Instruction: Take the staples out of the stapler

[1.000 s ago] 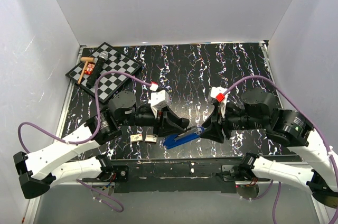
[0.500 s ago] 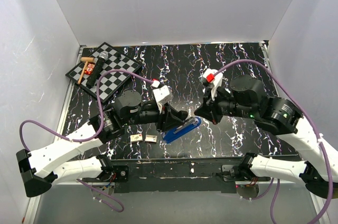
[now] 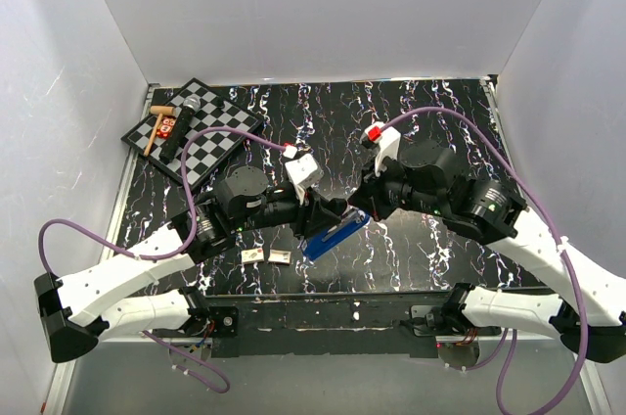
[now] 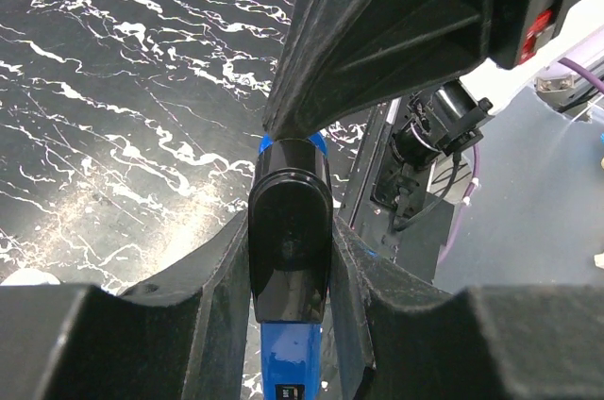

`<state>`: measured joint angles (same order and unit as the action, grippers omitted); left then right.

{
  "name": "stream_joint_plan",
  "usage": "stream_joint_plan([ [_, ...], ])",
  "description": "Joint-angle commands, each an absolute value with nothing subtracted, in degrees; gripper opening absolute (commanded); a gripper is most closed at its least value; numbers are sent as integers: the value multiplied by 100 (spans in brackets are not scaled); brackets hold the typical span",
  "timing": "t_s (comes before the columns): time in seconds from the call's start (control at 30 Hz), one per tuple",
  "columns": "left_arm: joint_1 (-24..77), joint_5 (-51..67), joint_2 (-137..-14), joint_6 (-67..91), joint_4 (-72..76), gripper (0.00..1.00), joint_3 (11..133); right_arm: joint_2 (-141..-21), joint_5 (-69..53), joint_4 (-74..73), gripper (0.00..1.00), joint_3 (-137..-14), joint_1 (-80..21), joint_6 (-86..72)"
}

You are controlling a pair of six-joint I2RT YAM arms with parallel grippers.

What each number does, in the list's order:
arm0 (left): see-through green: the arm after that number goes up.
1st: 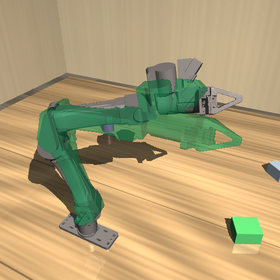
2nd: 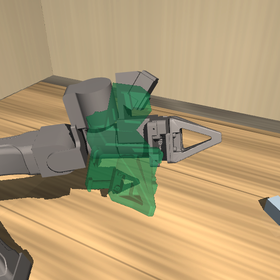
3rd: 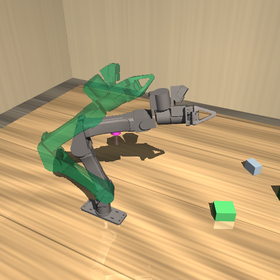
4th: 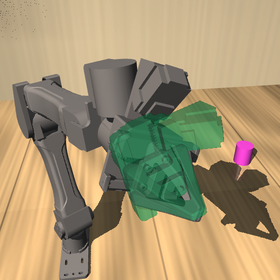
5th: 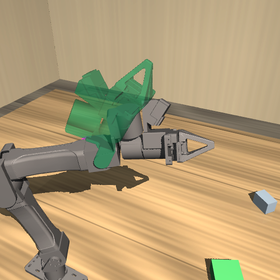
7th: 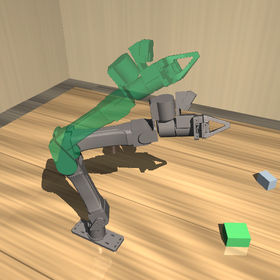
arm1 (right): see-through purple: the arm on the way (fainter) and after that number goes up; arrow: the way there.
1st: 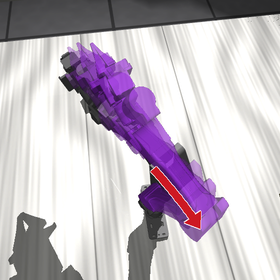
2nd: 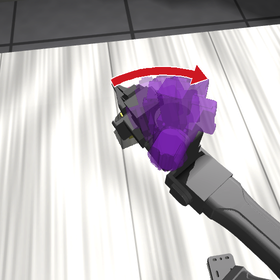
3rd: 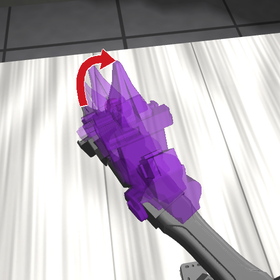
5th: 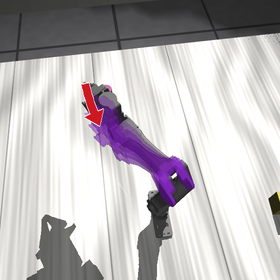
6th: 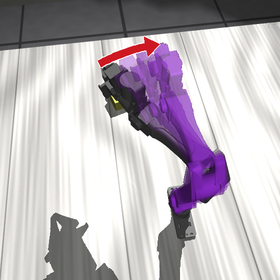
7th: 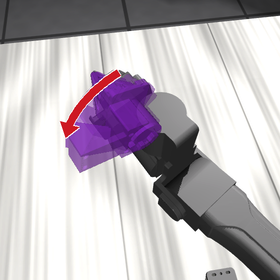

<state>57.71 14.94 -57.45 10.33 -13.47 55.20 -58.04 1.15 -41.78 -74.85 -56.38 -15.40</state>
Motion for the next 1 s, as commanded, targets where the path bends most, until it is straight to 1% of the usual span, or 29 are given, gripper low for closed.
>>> stream_joint_plan([
  [0.0, 5748, 1354, -5608, 1125, -923, 0, 5687, -5915, 237, -3753, 1, -7322, -5651, -1819],
  [0.27, 5748, 1081, -5607, 1142, -932, 0, 5722, -5985, 149, -3498, 1, -6900, -5651, -2083],
  [0.47, 5748, 405, -5441, 1222, -905, 0, 5792, -5845, 316, -3235, 1, -6268, -5651, -2399],
  [0.7, 5748, -166, -5089, 1371, -414, 0, 5625, -5739, 150, -2611, 1, -5591, -5651, -2680],
  [0.9, 5748, -360, -4905, 1520, -36, 0, 5371, -5730, 44, -2093, 1, -5256, -5651, -2882],
  [0.97, 5748, -395, -4825, 1556, 307, 0, 5230, -5739, 44, -1838, 1, -5098, -5651, -2962],
])
